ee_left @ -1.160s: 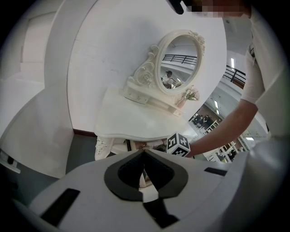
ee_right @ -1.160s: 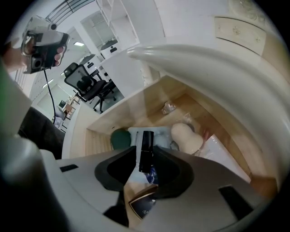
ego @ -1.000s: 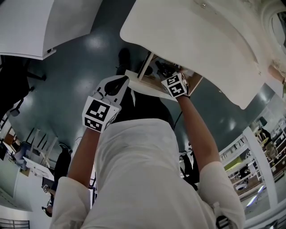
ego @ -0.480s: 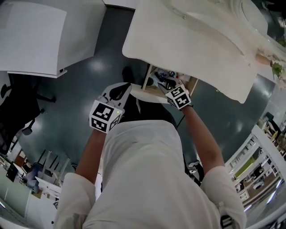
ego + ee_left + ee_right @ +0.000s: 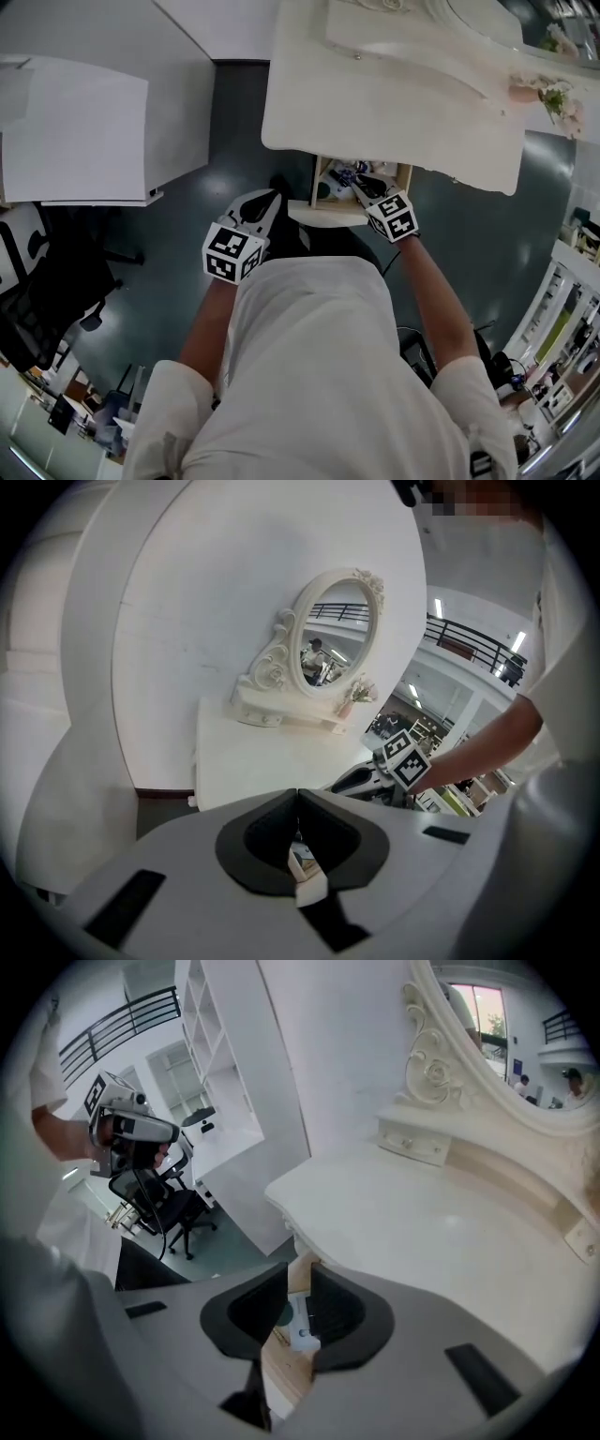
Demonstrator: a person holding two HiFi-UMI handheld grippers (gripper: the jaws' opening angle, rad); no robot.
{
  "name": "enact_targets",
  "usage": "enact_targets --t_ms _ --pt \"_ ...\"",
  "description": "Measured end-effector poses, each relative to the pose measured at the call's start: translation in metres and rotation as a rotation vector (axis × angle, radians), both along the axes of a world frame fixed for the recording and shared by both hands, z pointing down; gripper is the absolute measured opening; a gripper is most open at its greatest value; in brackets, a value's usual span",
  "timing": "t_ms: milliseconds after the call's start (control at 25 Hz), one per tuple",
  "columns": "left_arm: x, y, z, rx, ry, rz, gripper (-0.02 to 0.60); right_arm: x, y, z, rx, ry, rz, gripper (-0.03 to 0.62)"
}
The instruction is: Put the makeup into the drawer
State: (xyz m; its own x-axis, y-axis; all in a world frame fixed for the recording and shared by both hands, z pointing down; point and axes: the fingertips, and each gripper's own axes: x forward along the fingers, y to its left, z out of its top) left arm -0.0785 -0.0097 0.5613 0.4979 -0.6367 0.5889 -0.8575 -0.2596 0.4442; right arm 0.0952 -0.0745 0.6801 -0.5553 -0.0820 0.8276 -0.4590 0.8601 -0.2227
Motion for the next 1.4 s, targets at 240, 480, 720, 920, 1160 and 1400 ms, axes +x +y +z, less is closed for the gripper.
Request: enact_targets --t_ms 240,480,720,920,1160,1400 --pt "-0.004 -0.009 -0.011 0.028 0.03 0.075 0.017 0.014 -0.01 -0.036 0.086 -0.026 0.157 0.072" --pt "-0.001 -0.025 -0.021 0.063 0.04 0.15 0.017 0.035 -0.01 -0.07 0.172 -0.064 0.274 0.044" --pt "0.015 -0.027 -0.038 0.111 0.023 0.177 0.017 0.057 0.004 -0.111 0.253 -0.128 0.327 0.034" --pt "0.036 -0.016 -0.047 0.131 0.005 0.175 0.017 0.082 0.018 -0.146 0.304 -0.196 0.369 0.029" --pt "0.064 0.015 -0.064 0.156 0.009 0.12 0.017 0.118 0.055 -0.182 0.353 -0.259 0.4 0.029" --pt "0.094 0.053 -0.091 0.208 0.005 0.084 0.017 0.162 0.095 -0.202 0.387 -0.294 0.423 0.029"
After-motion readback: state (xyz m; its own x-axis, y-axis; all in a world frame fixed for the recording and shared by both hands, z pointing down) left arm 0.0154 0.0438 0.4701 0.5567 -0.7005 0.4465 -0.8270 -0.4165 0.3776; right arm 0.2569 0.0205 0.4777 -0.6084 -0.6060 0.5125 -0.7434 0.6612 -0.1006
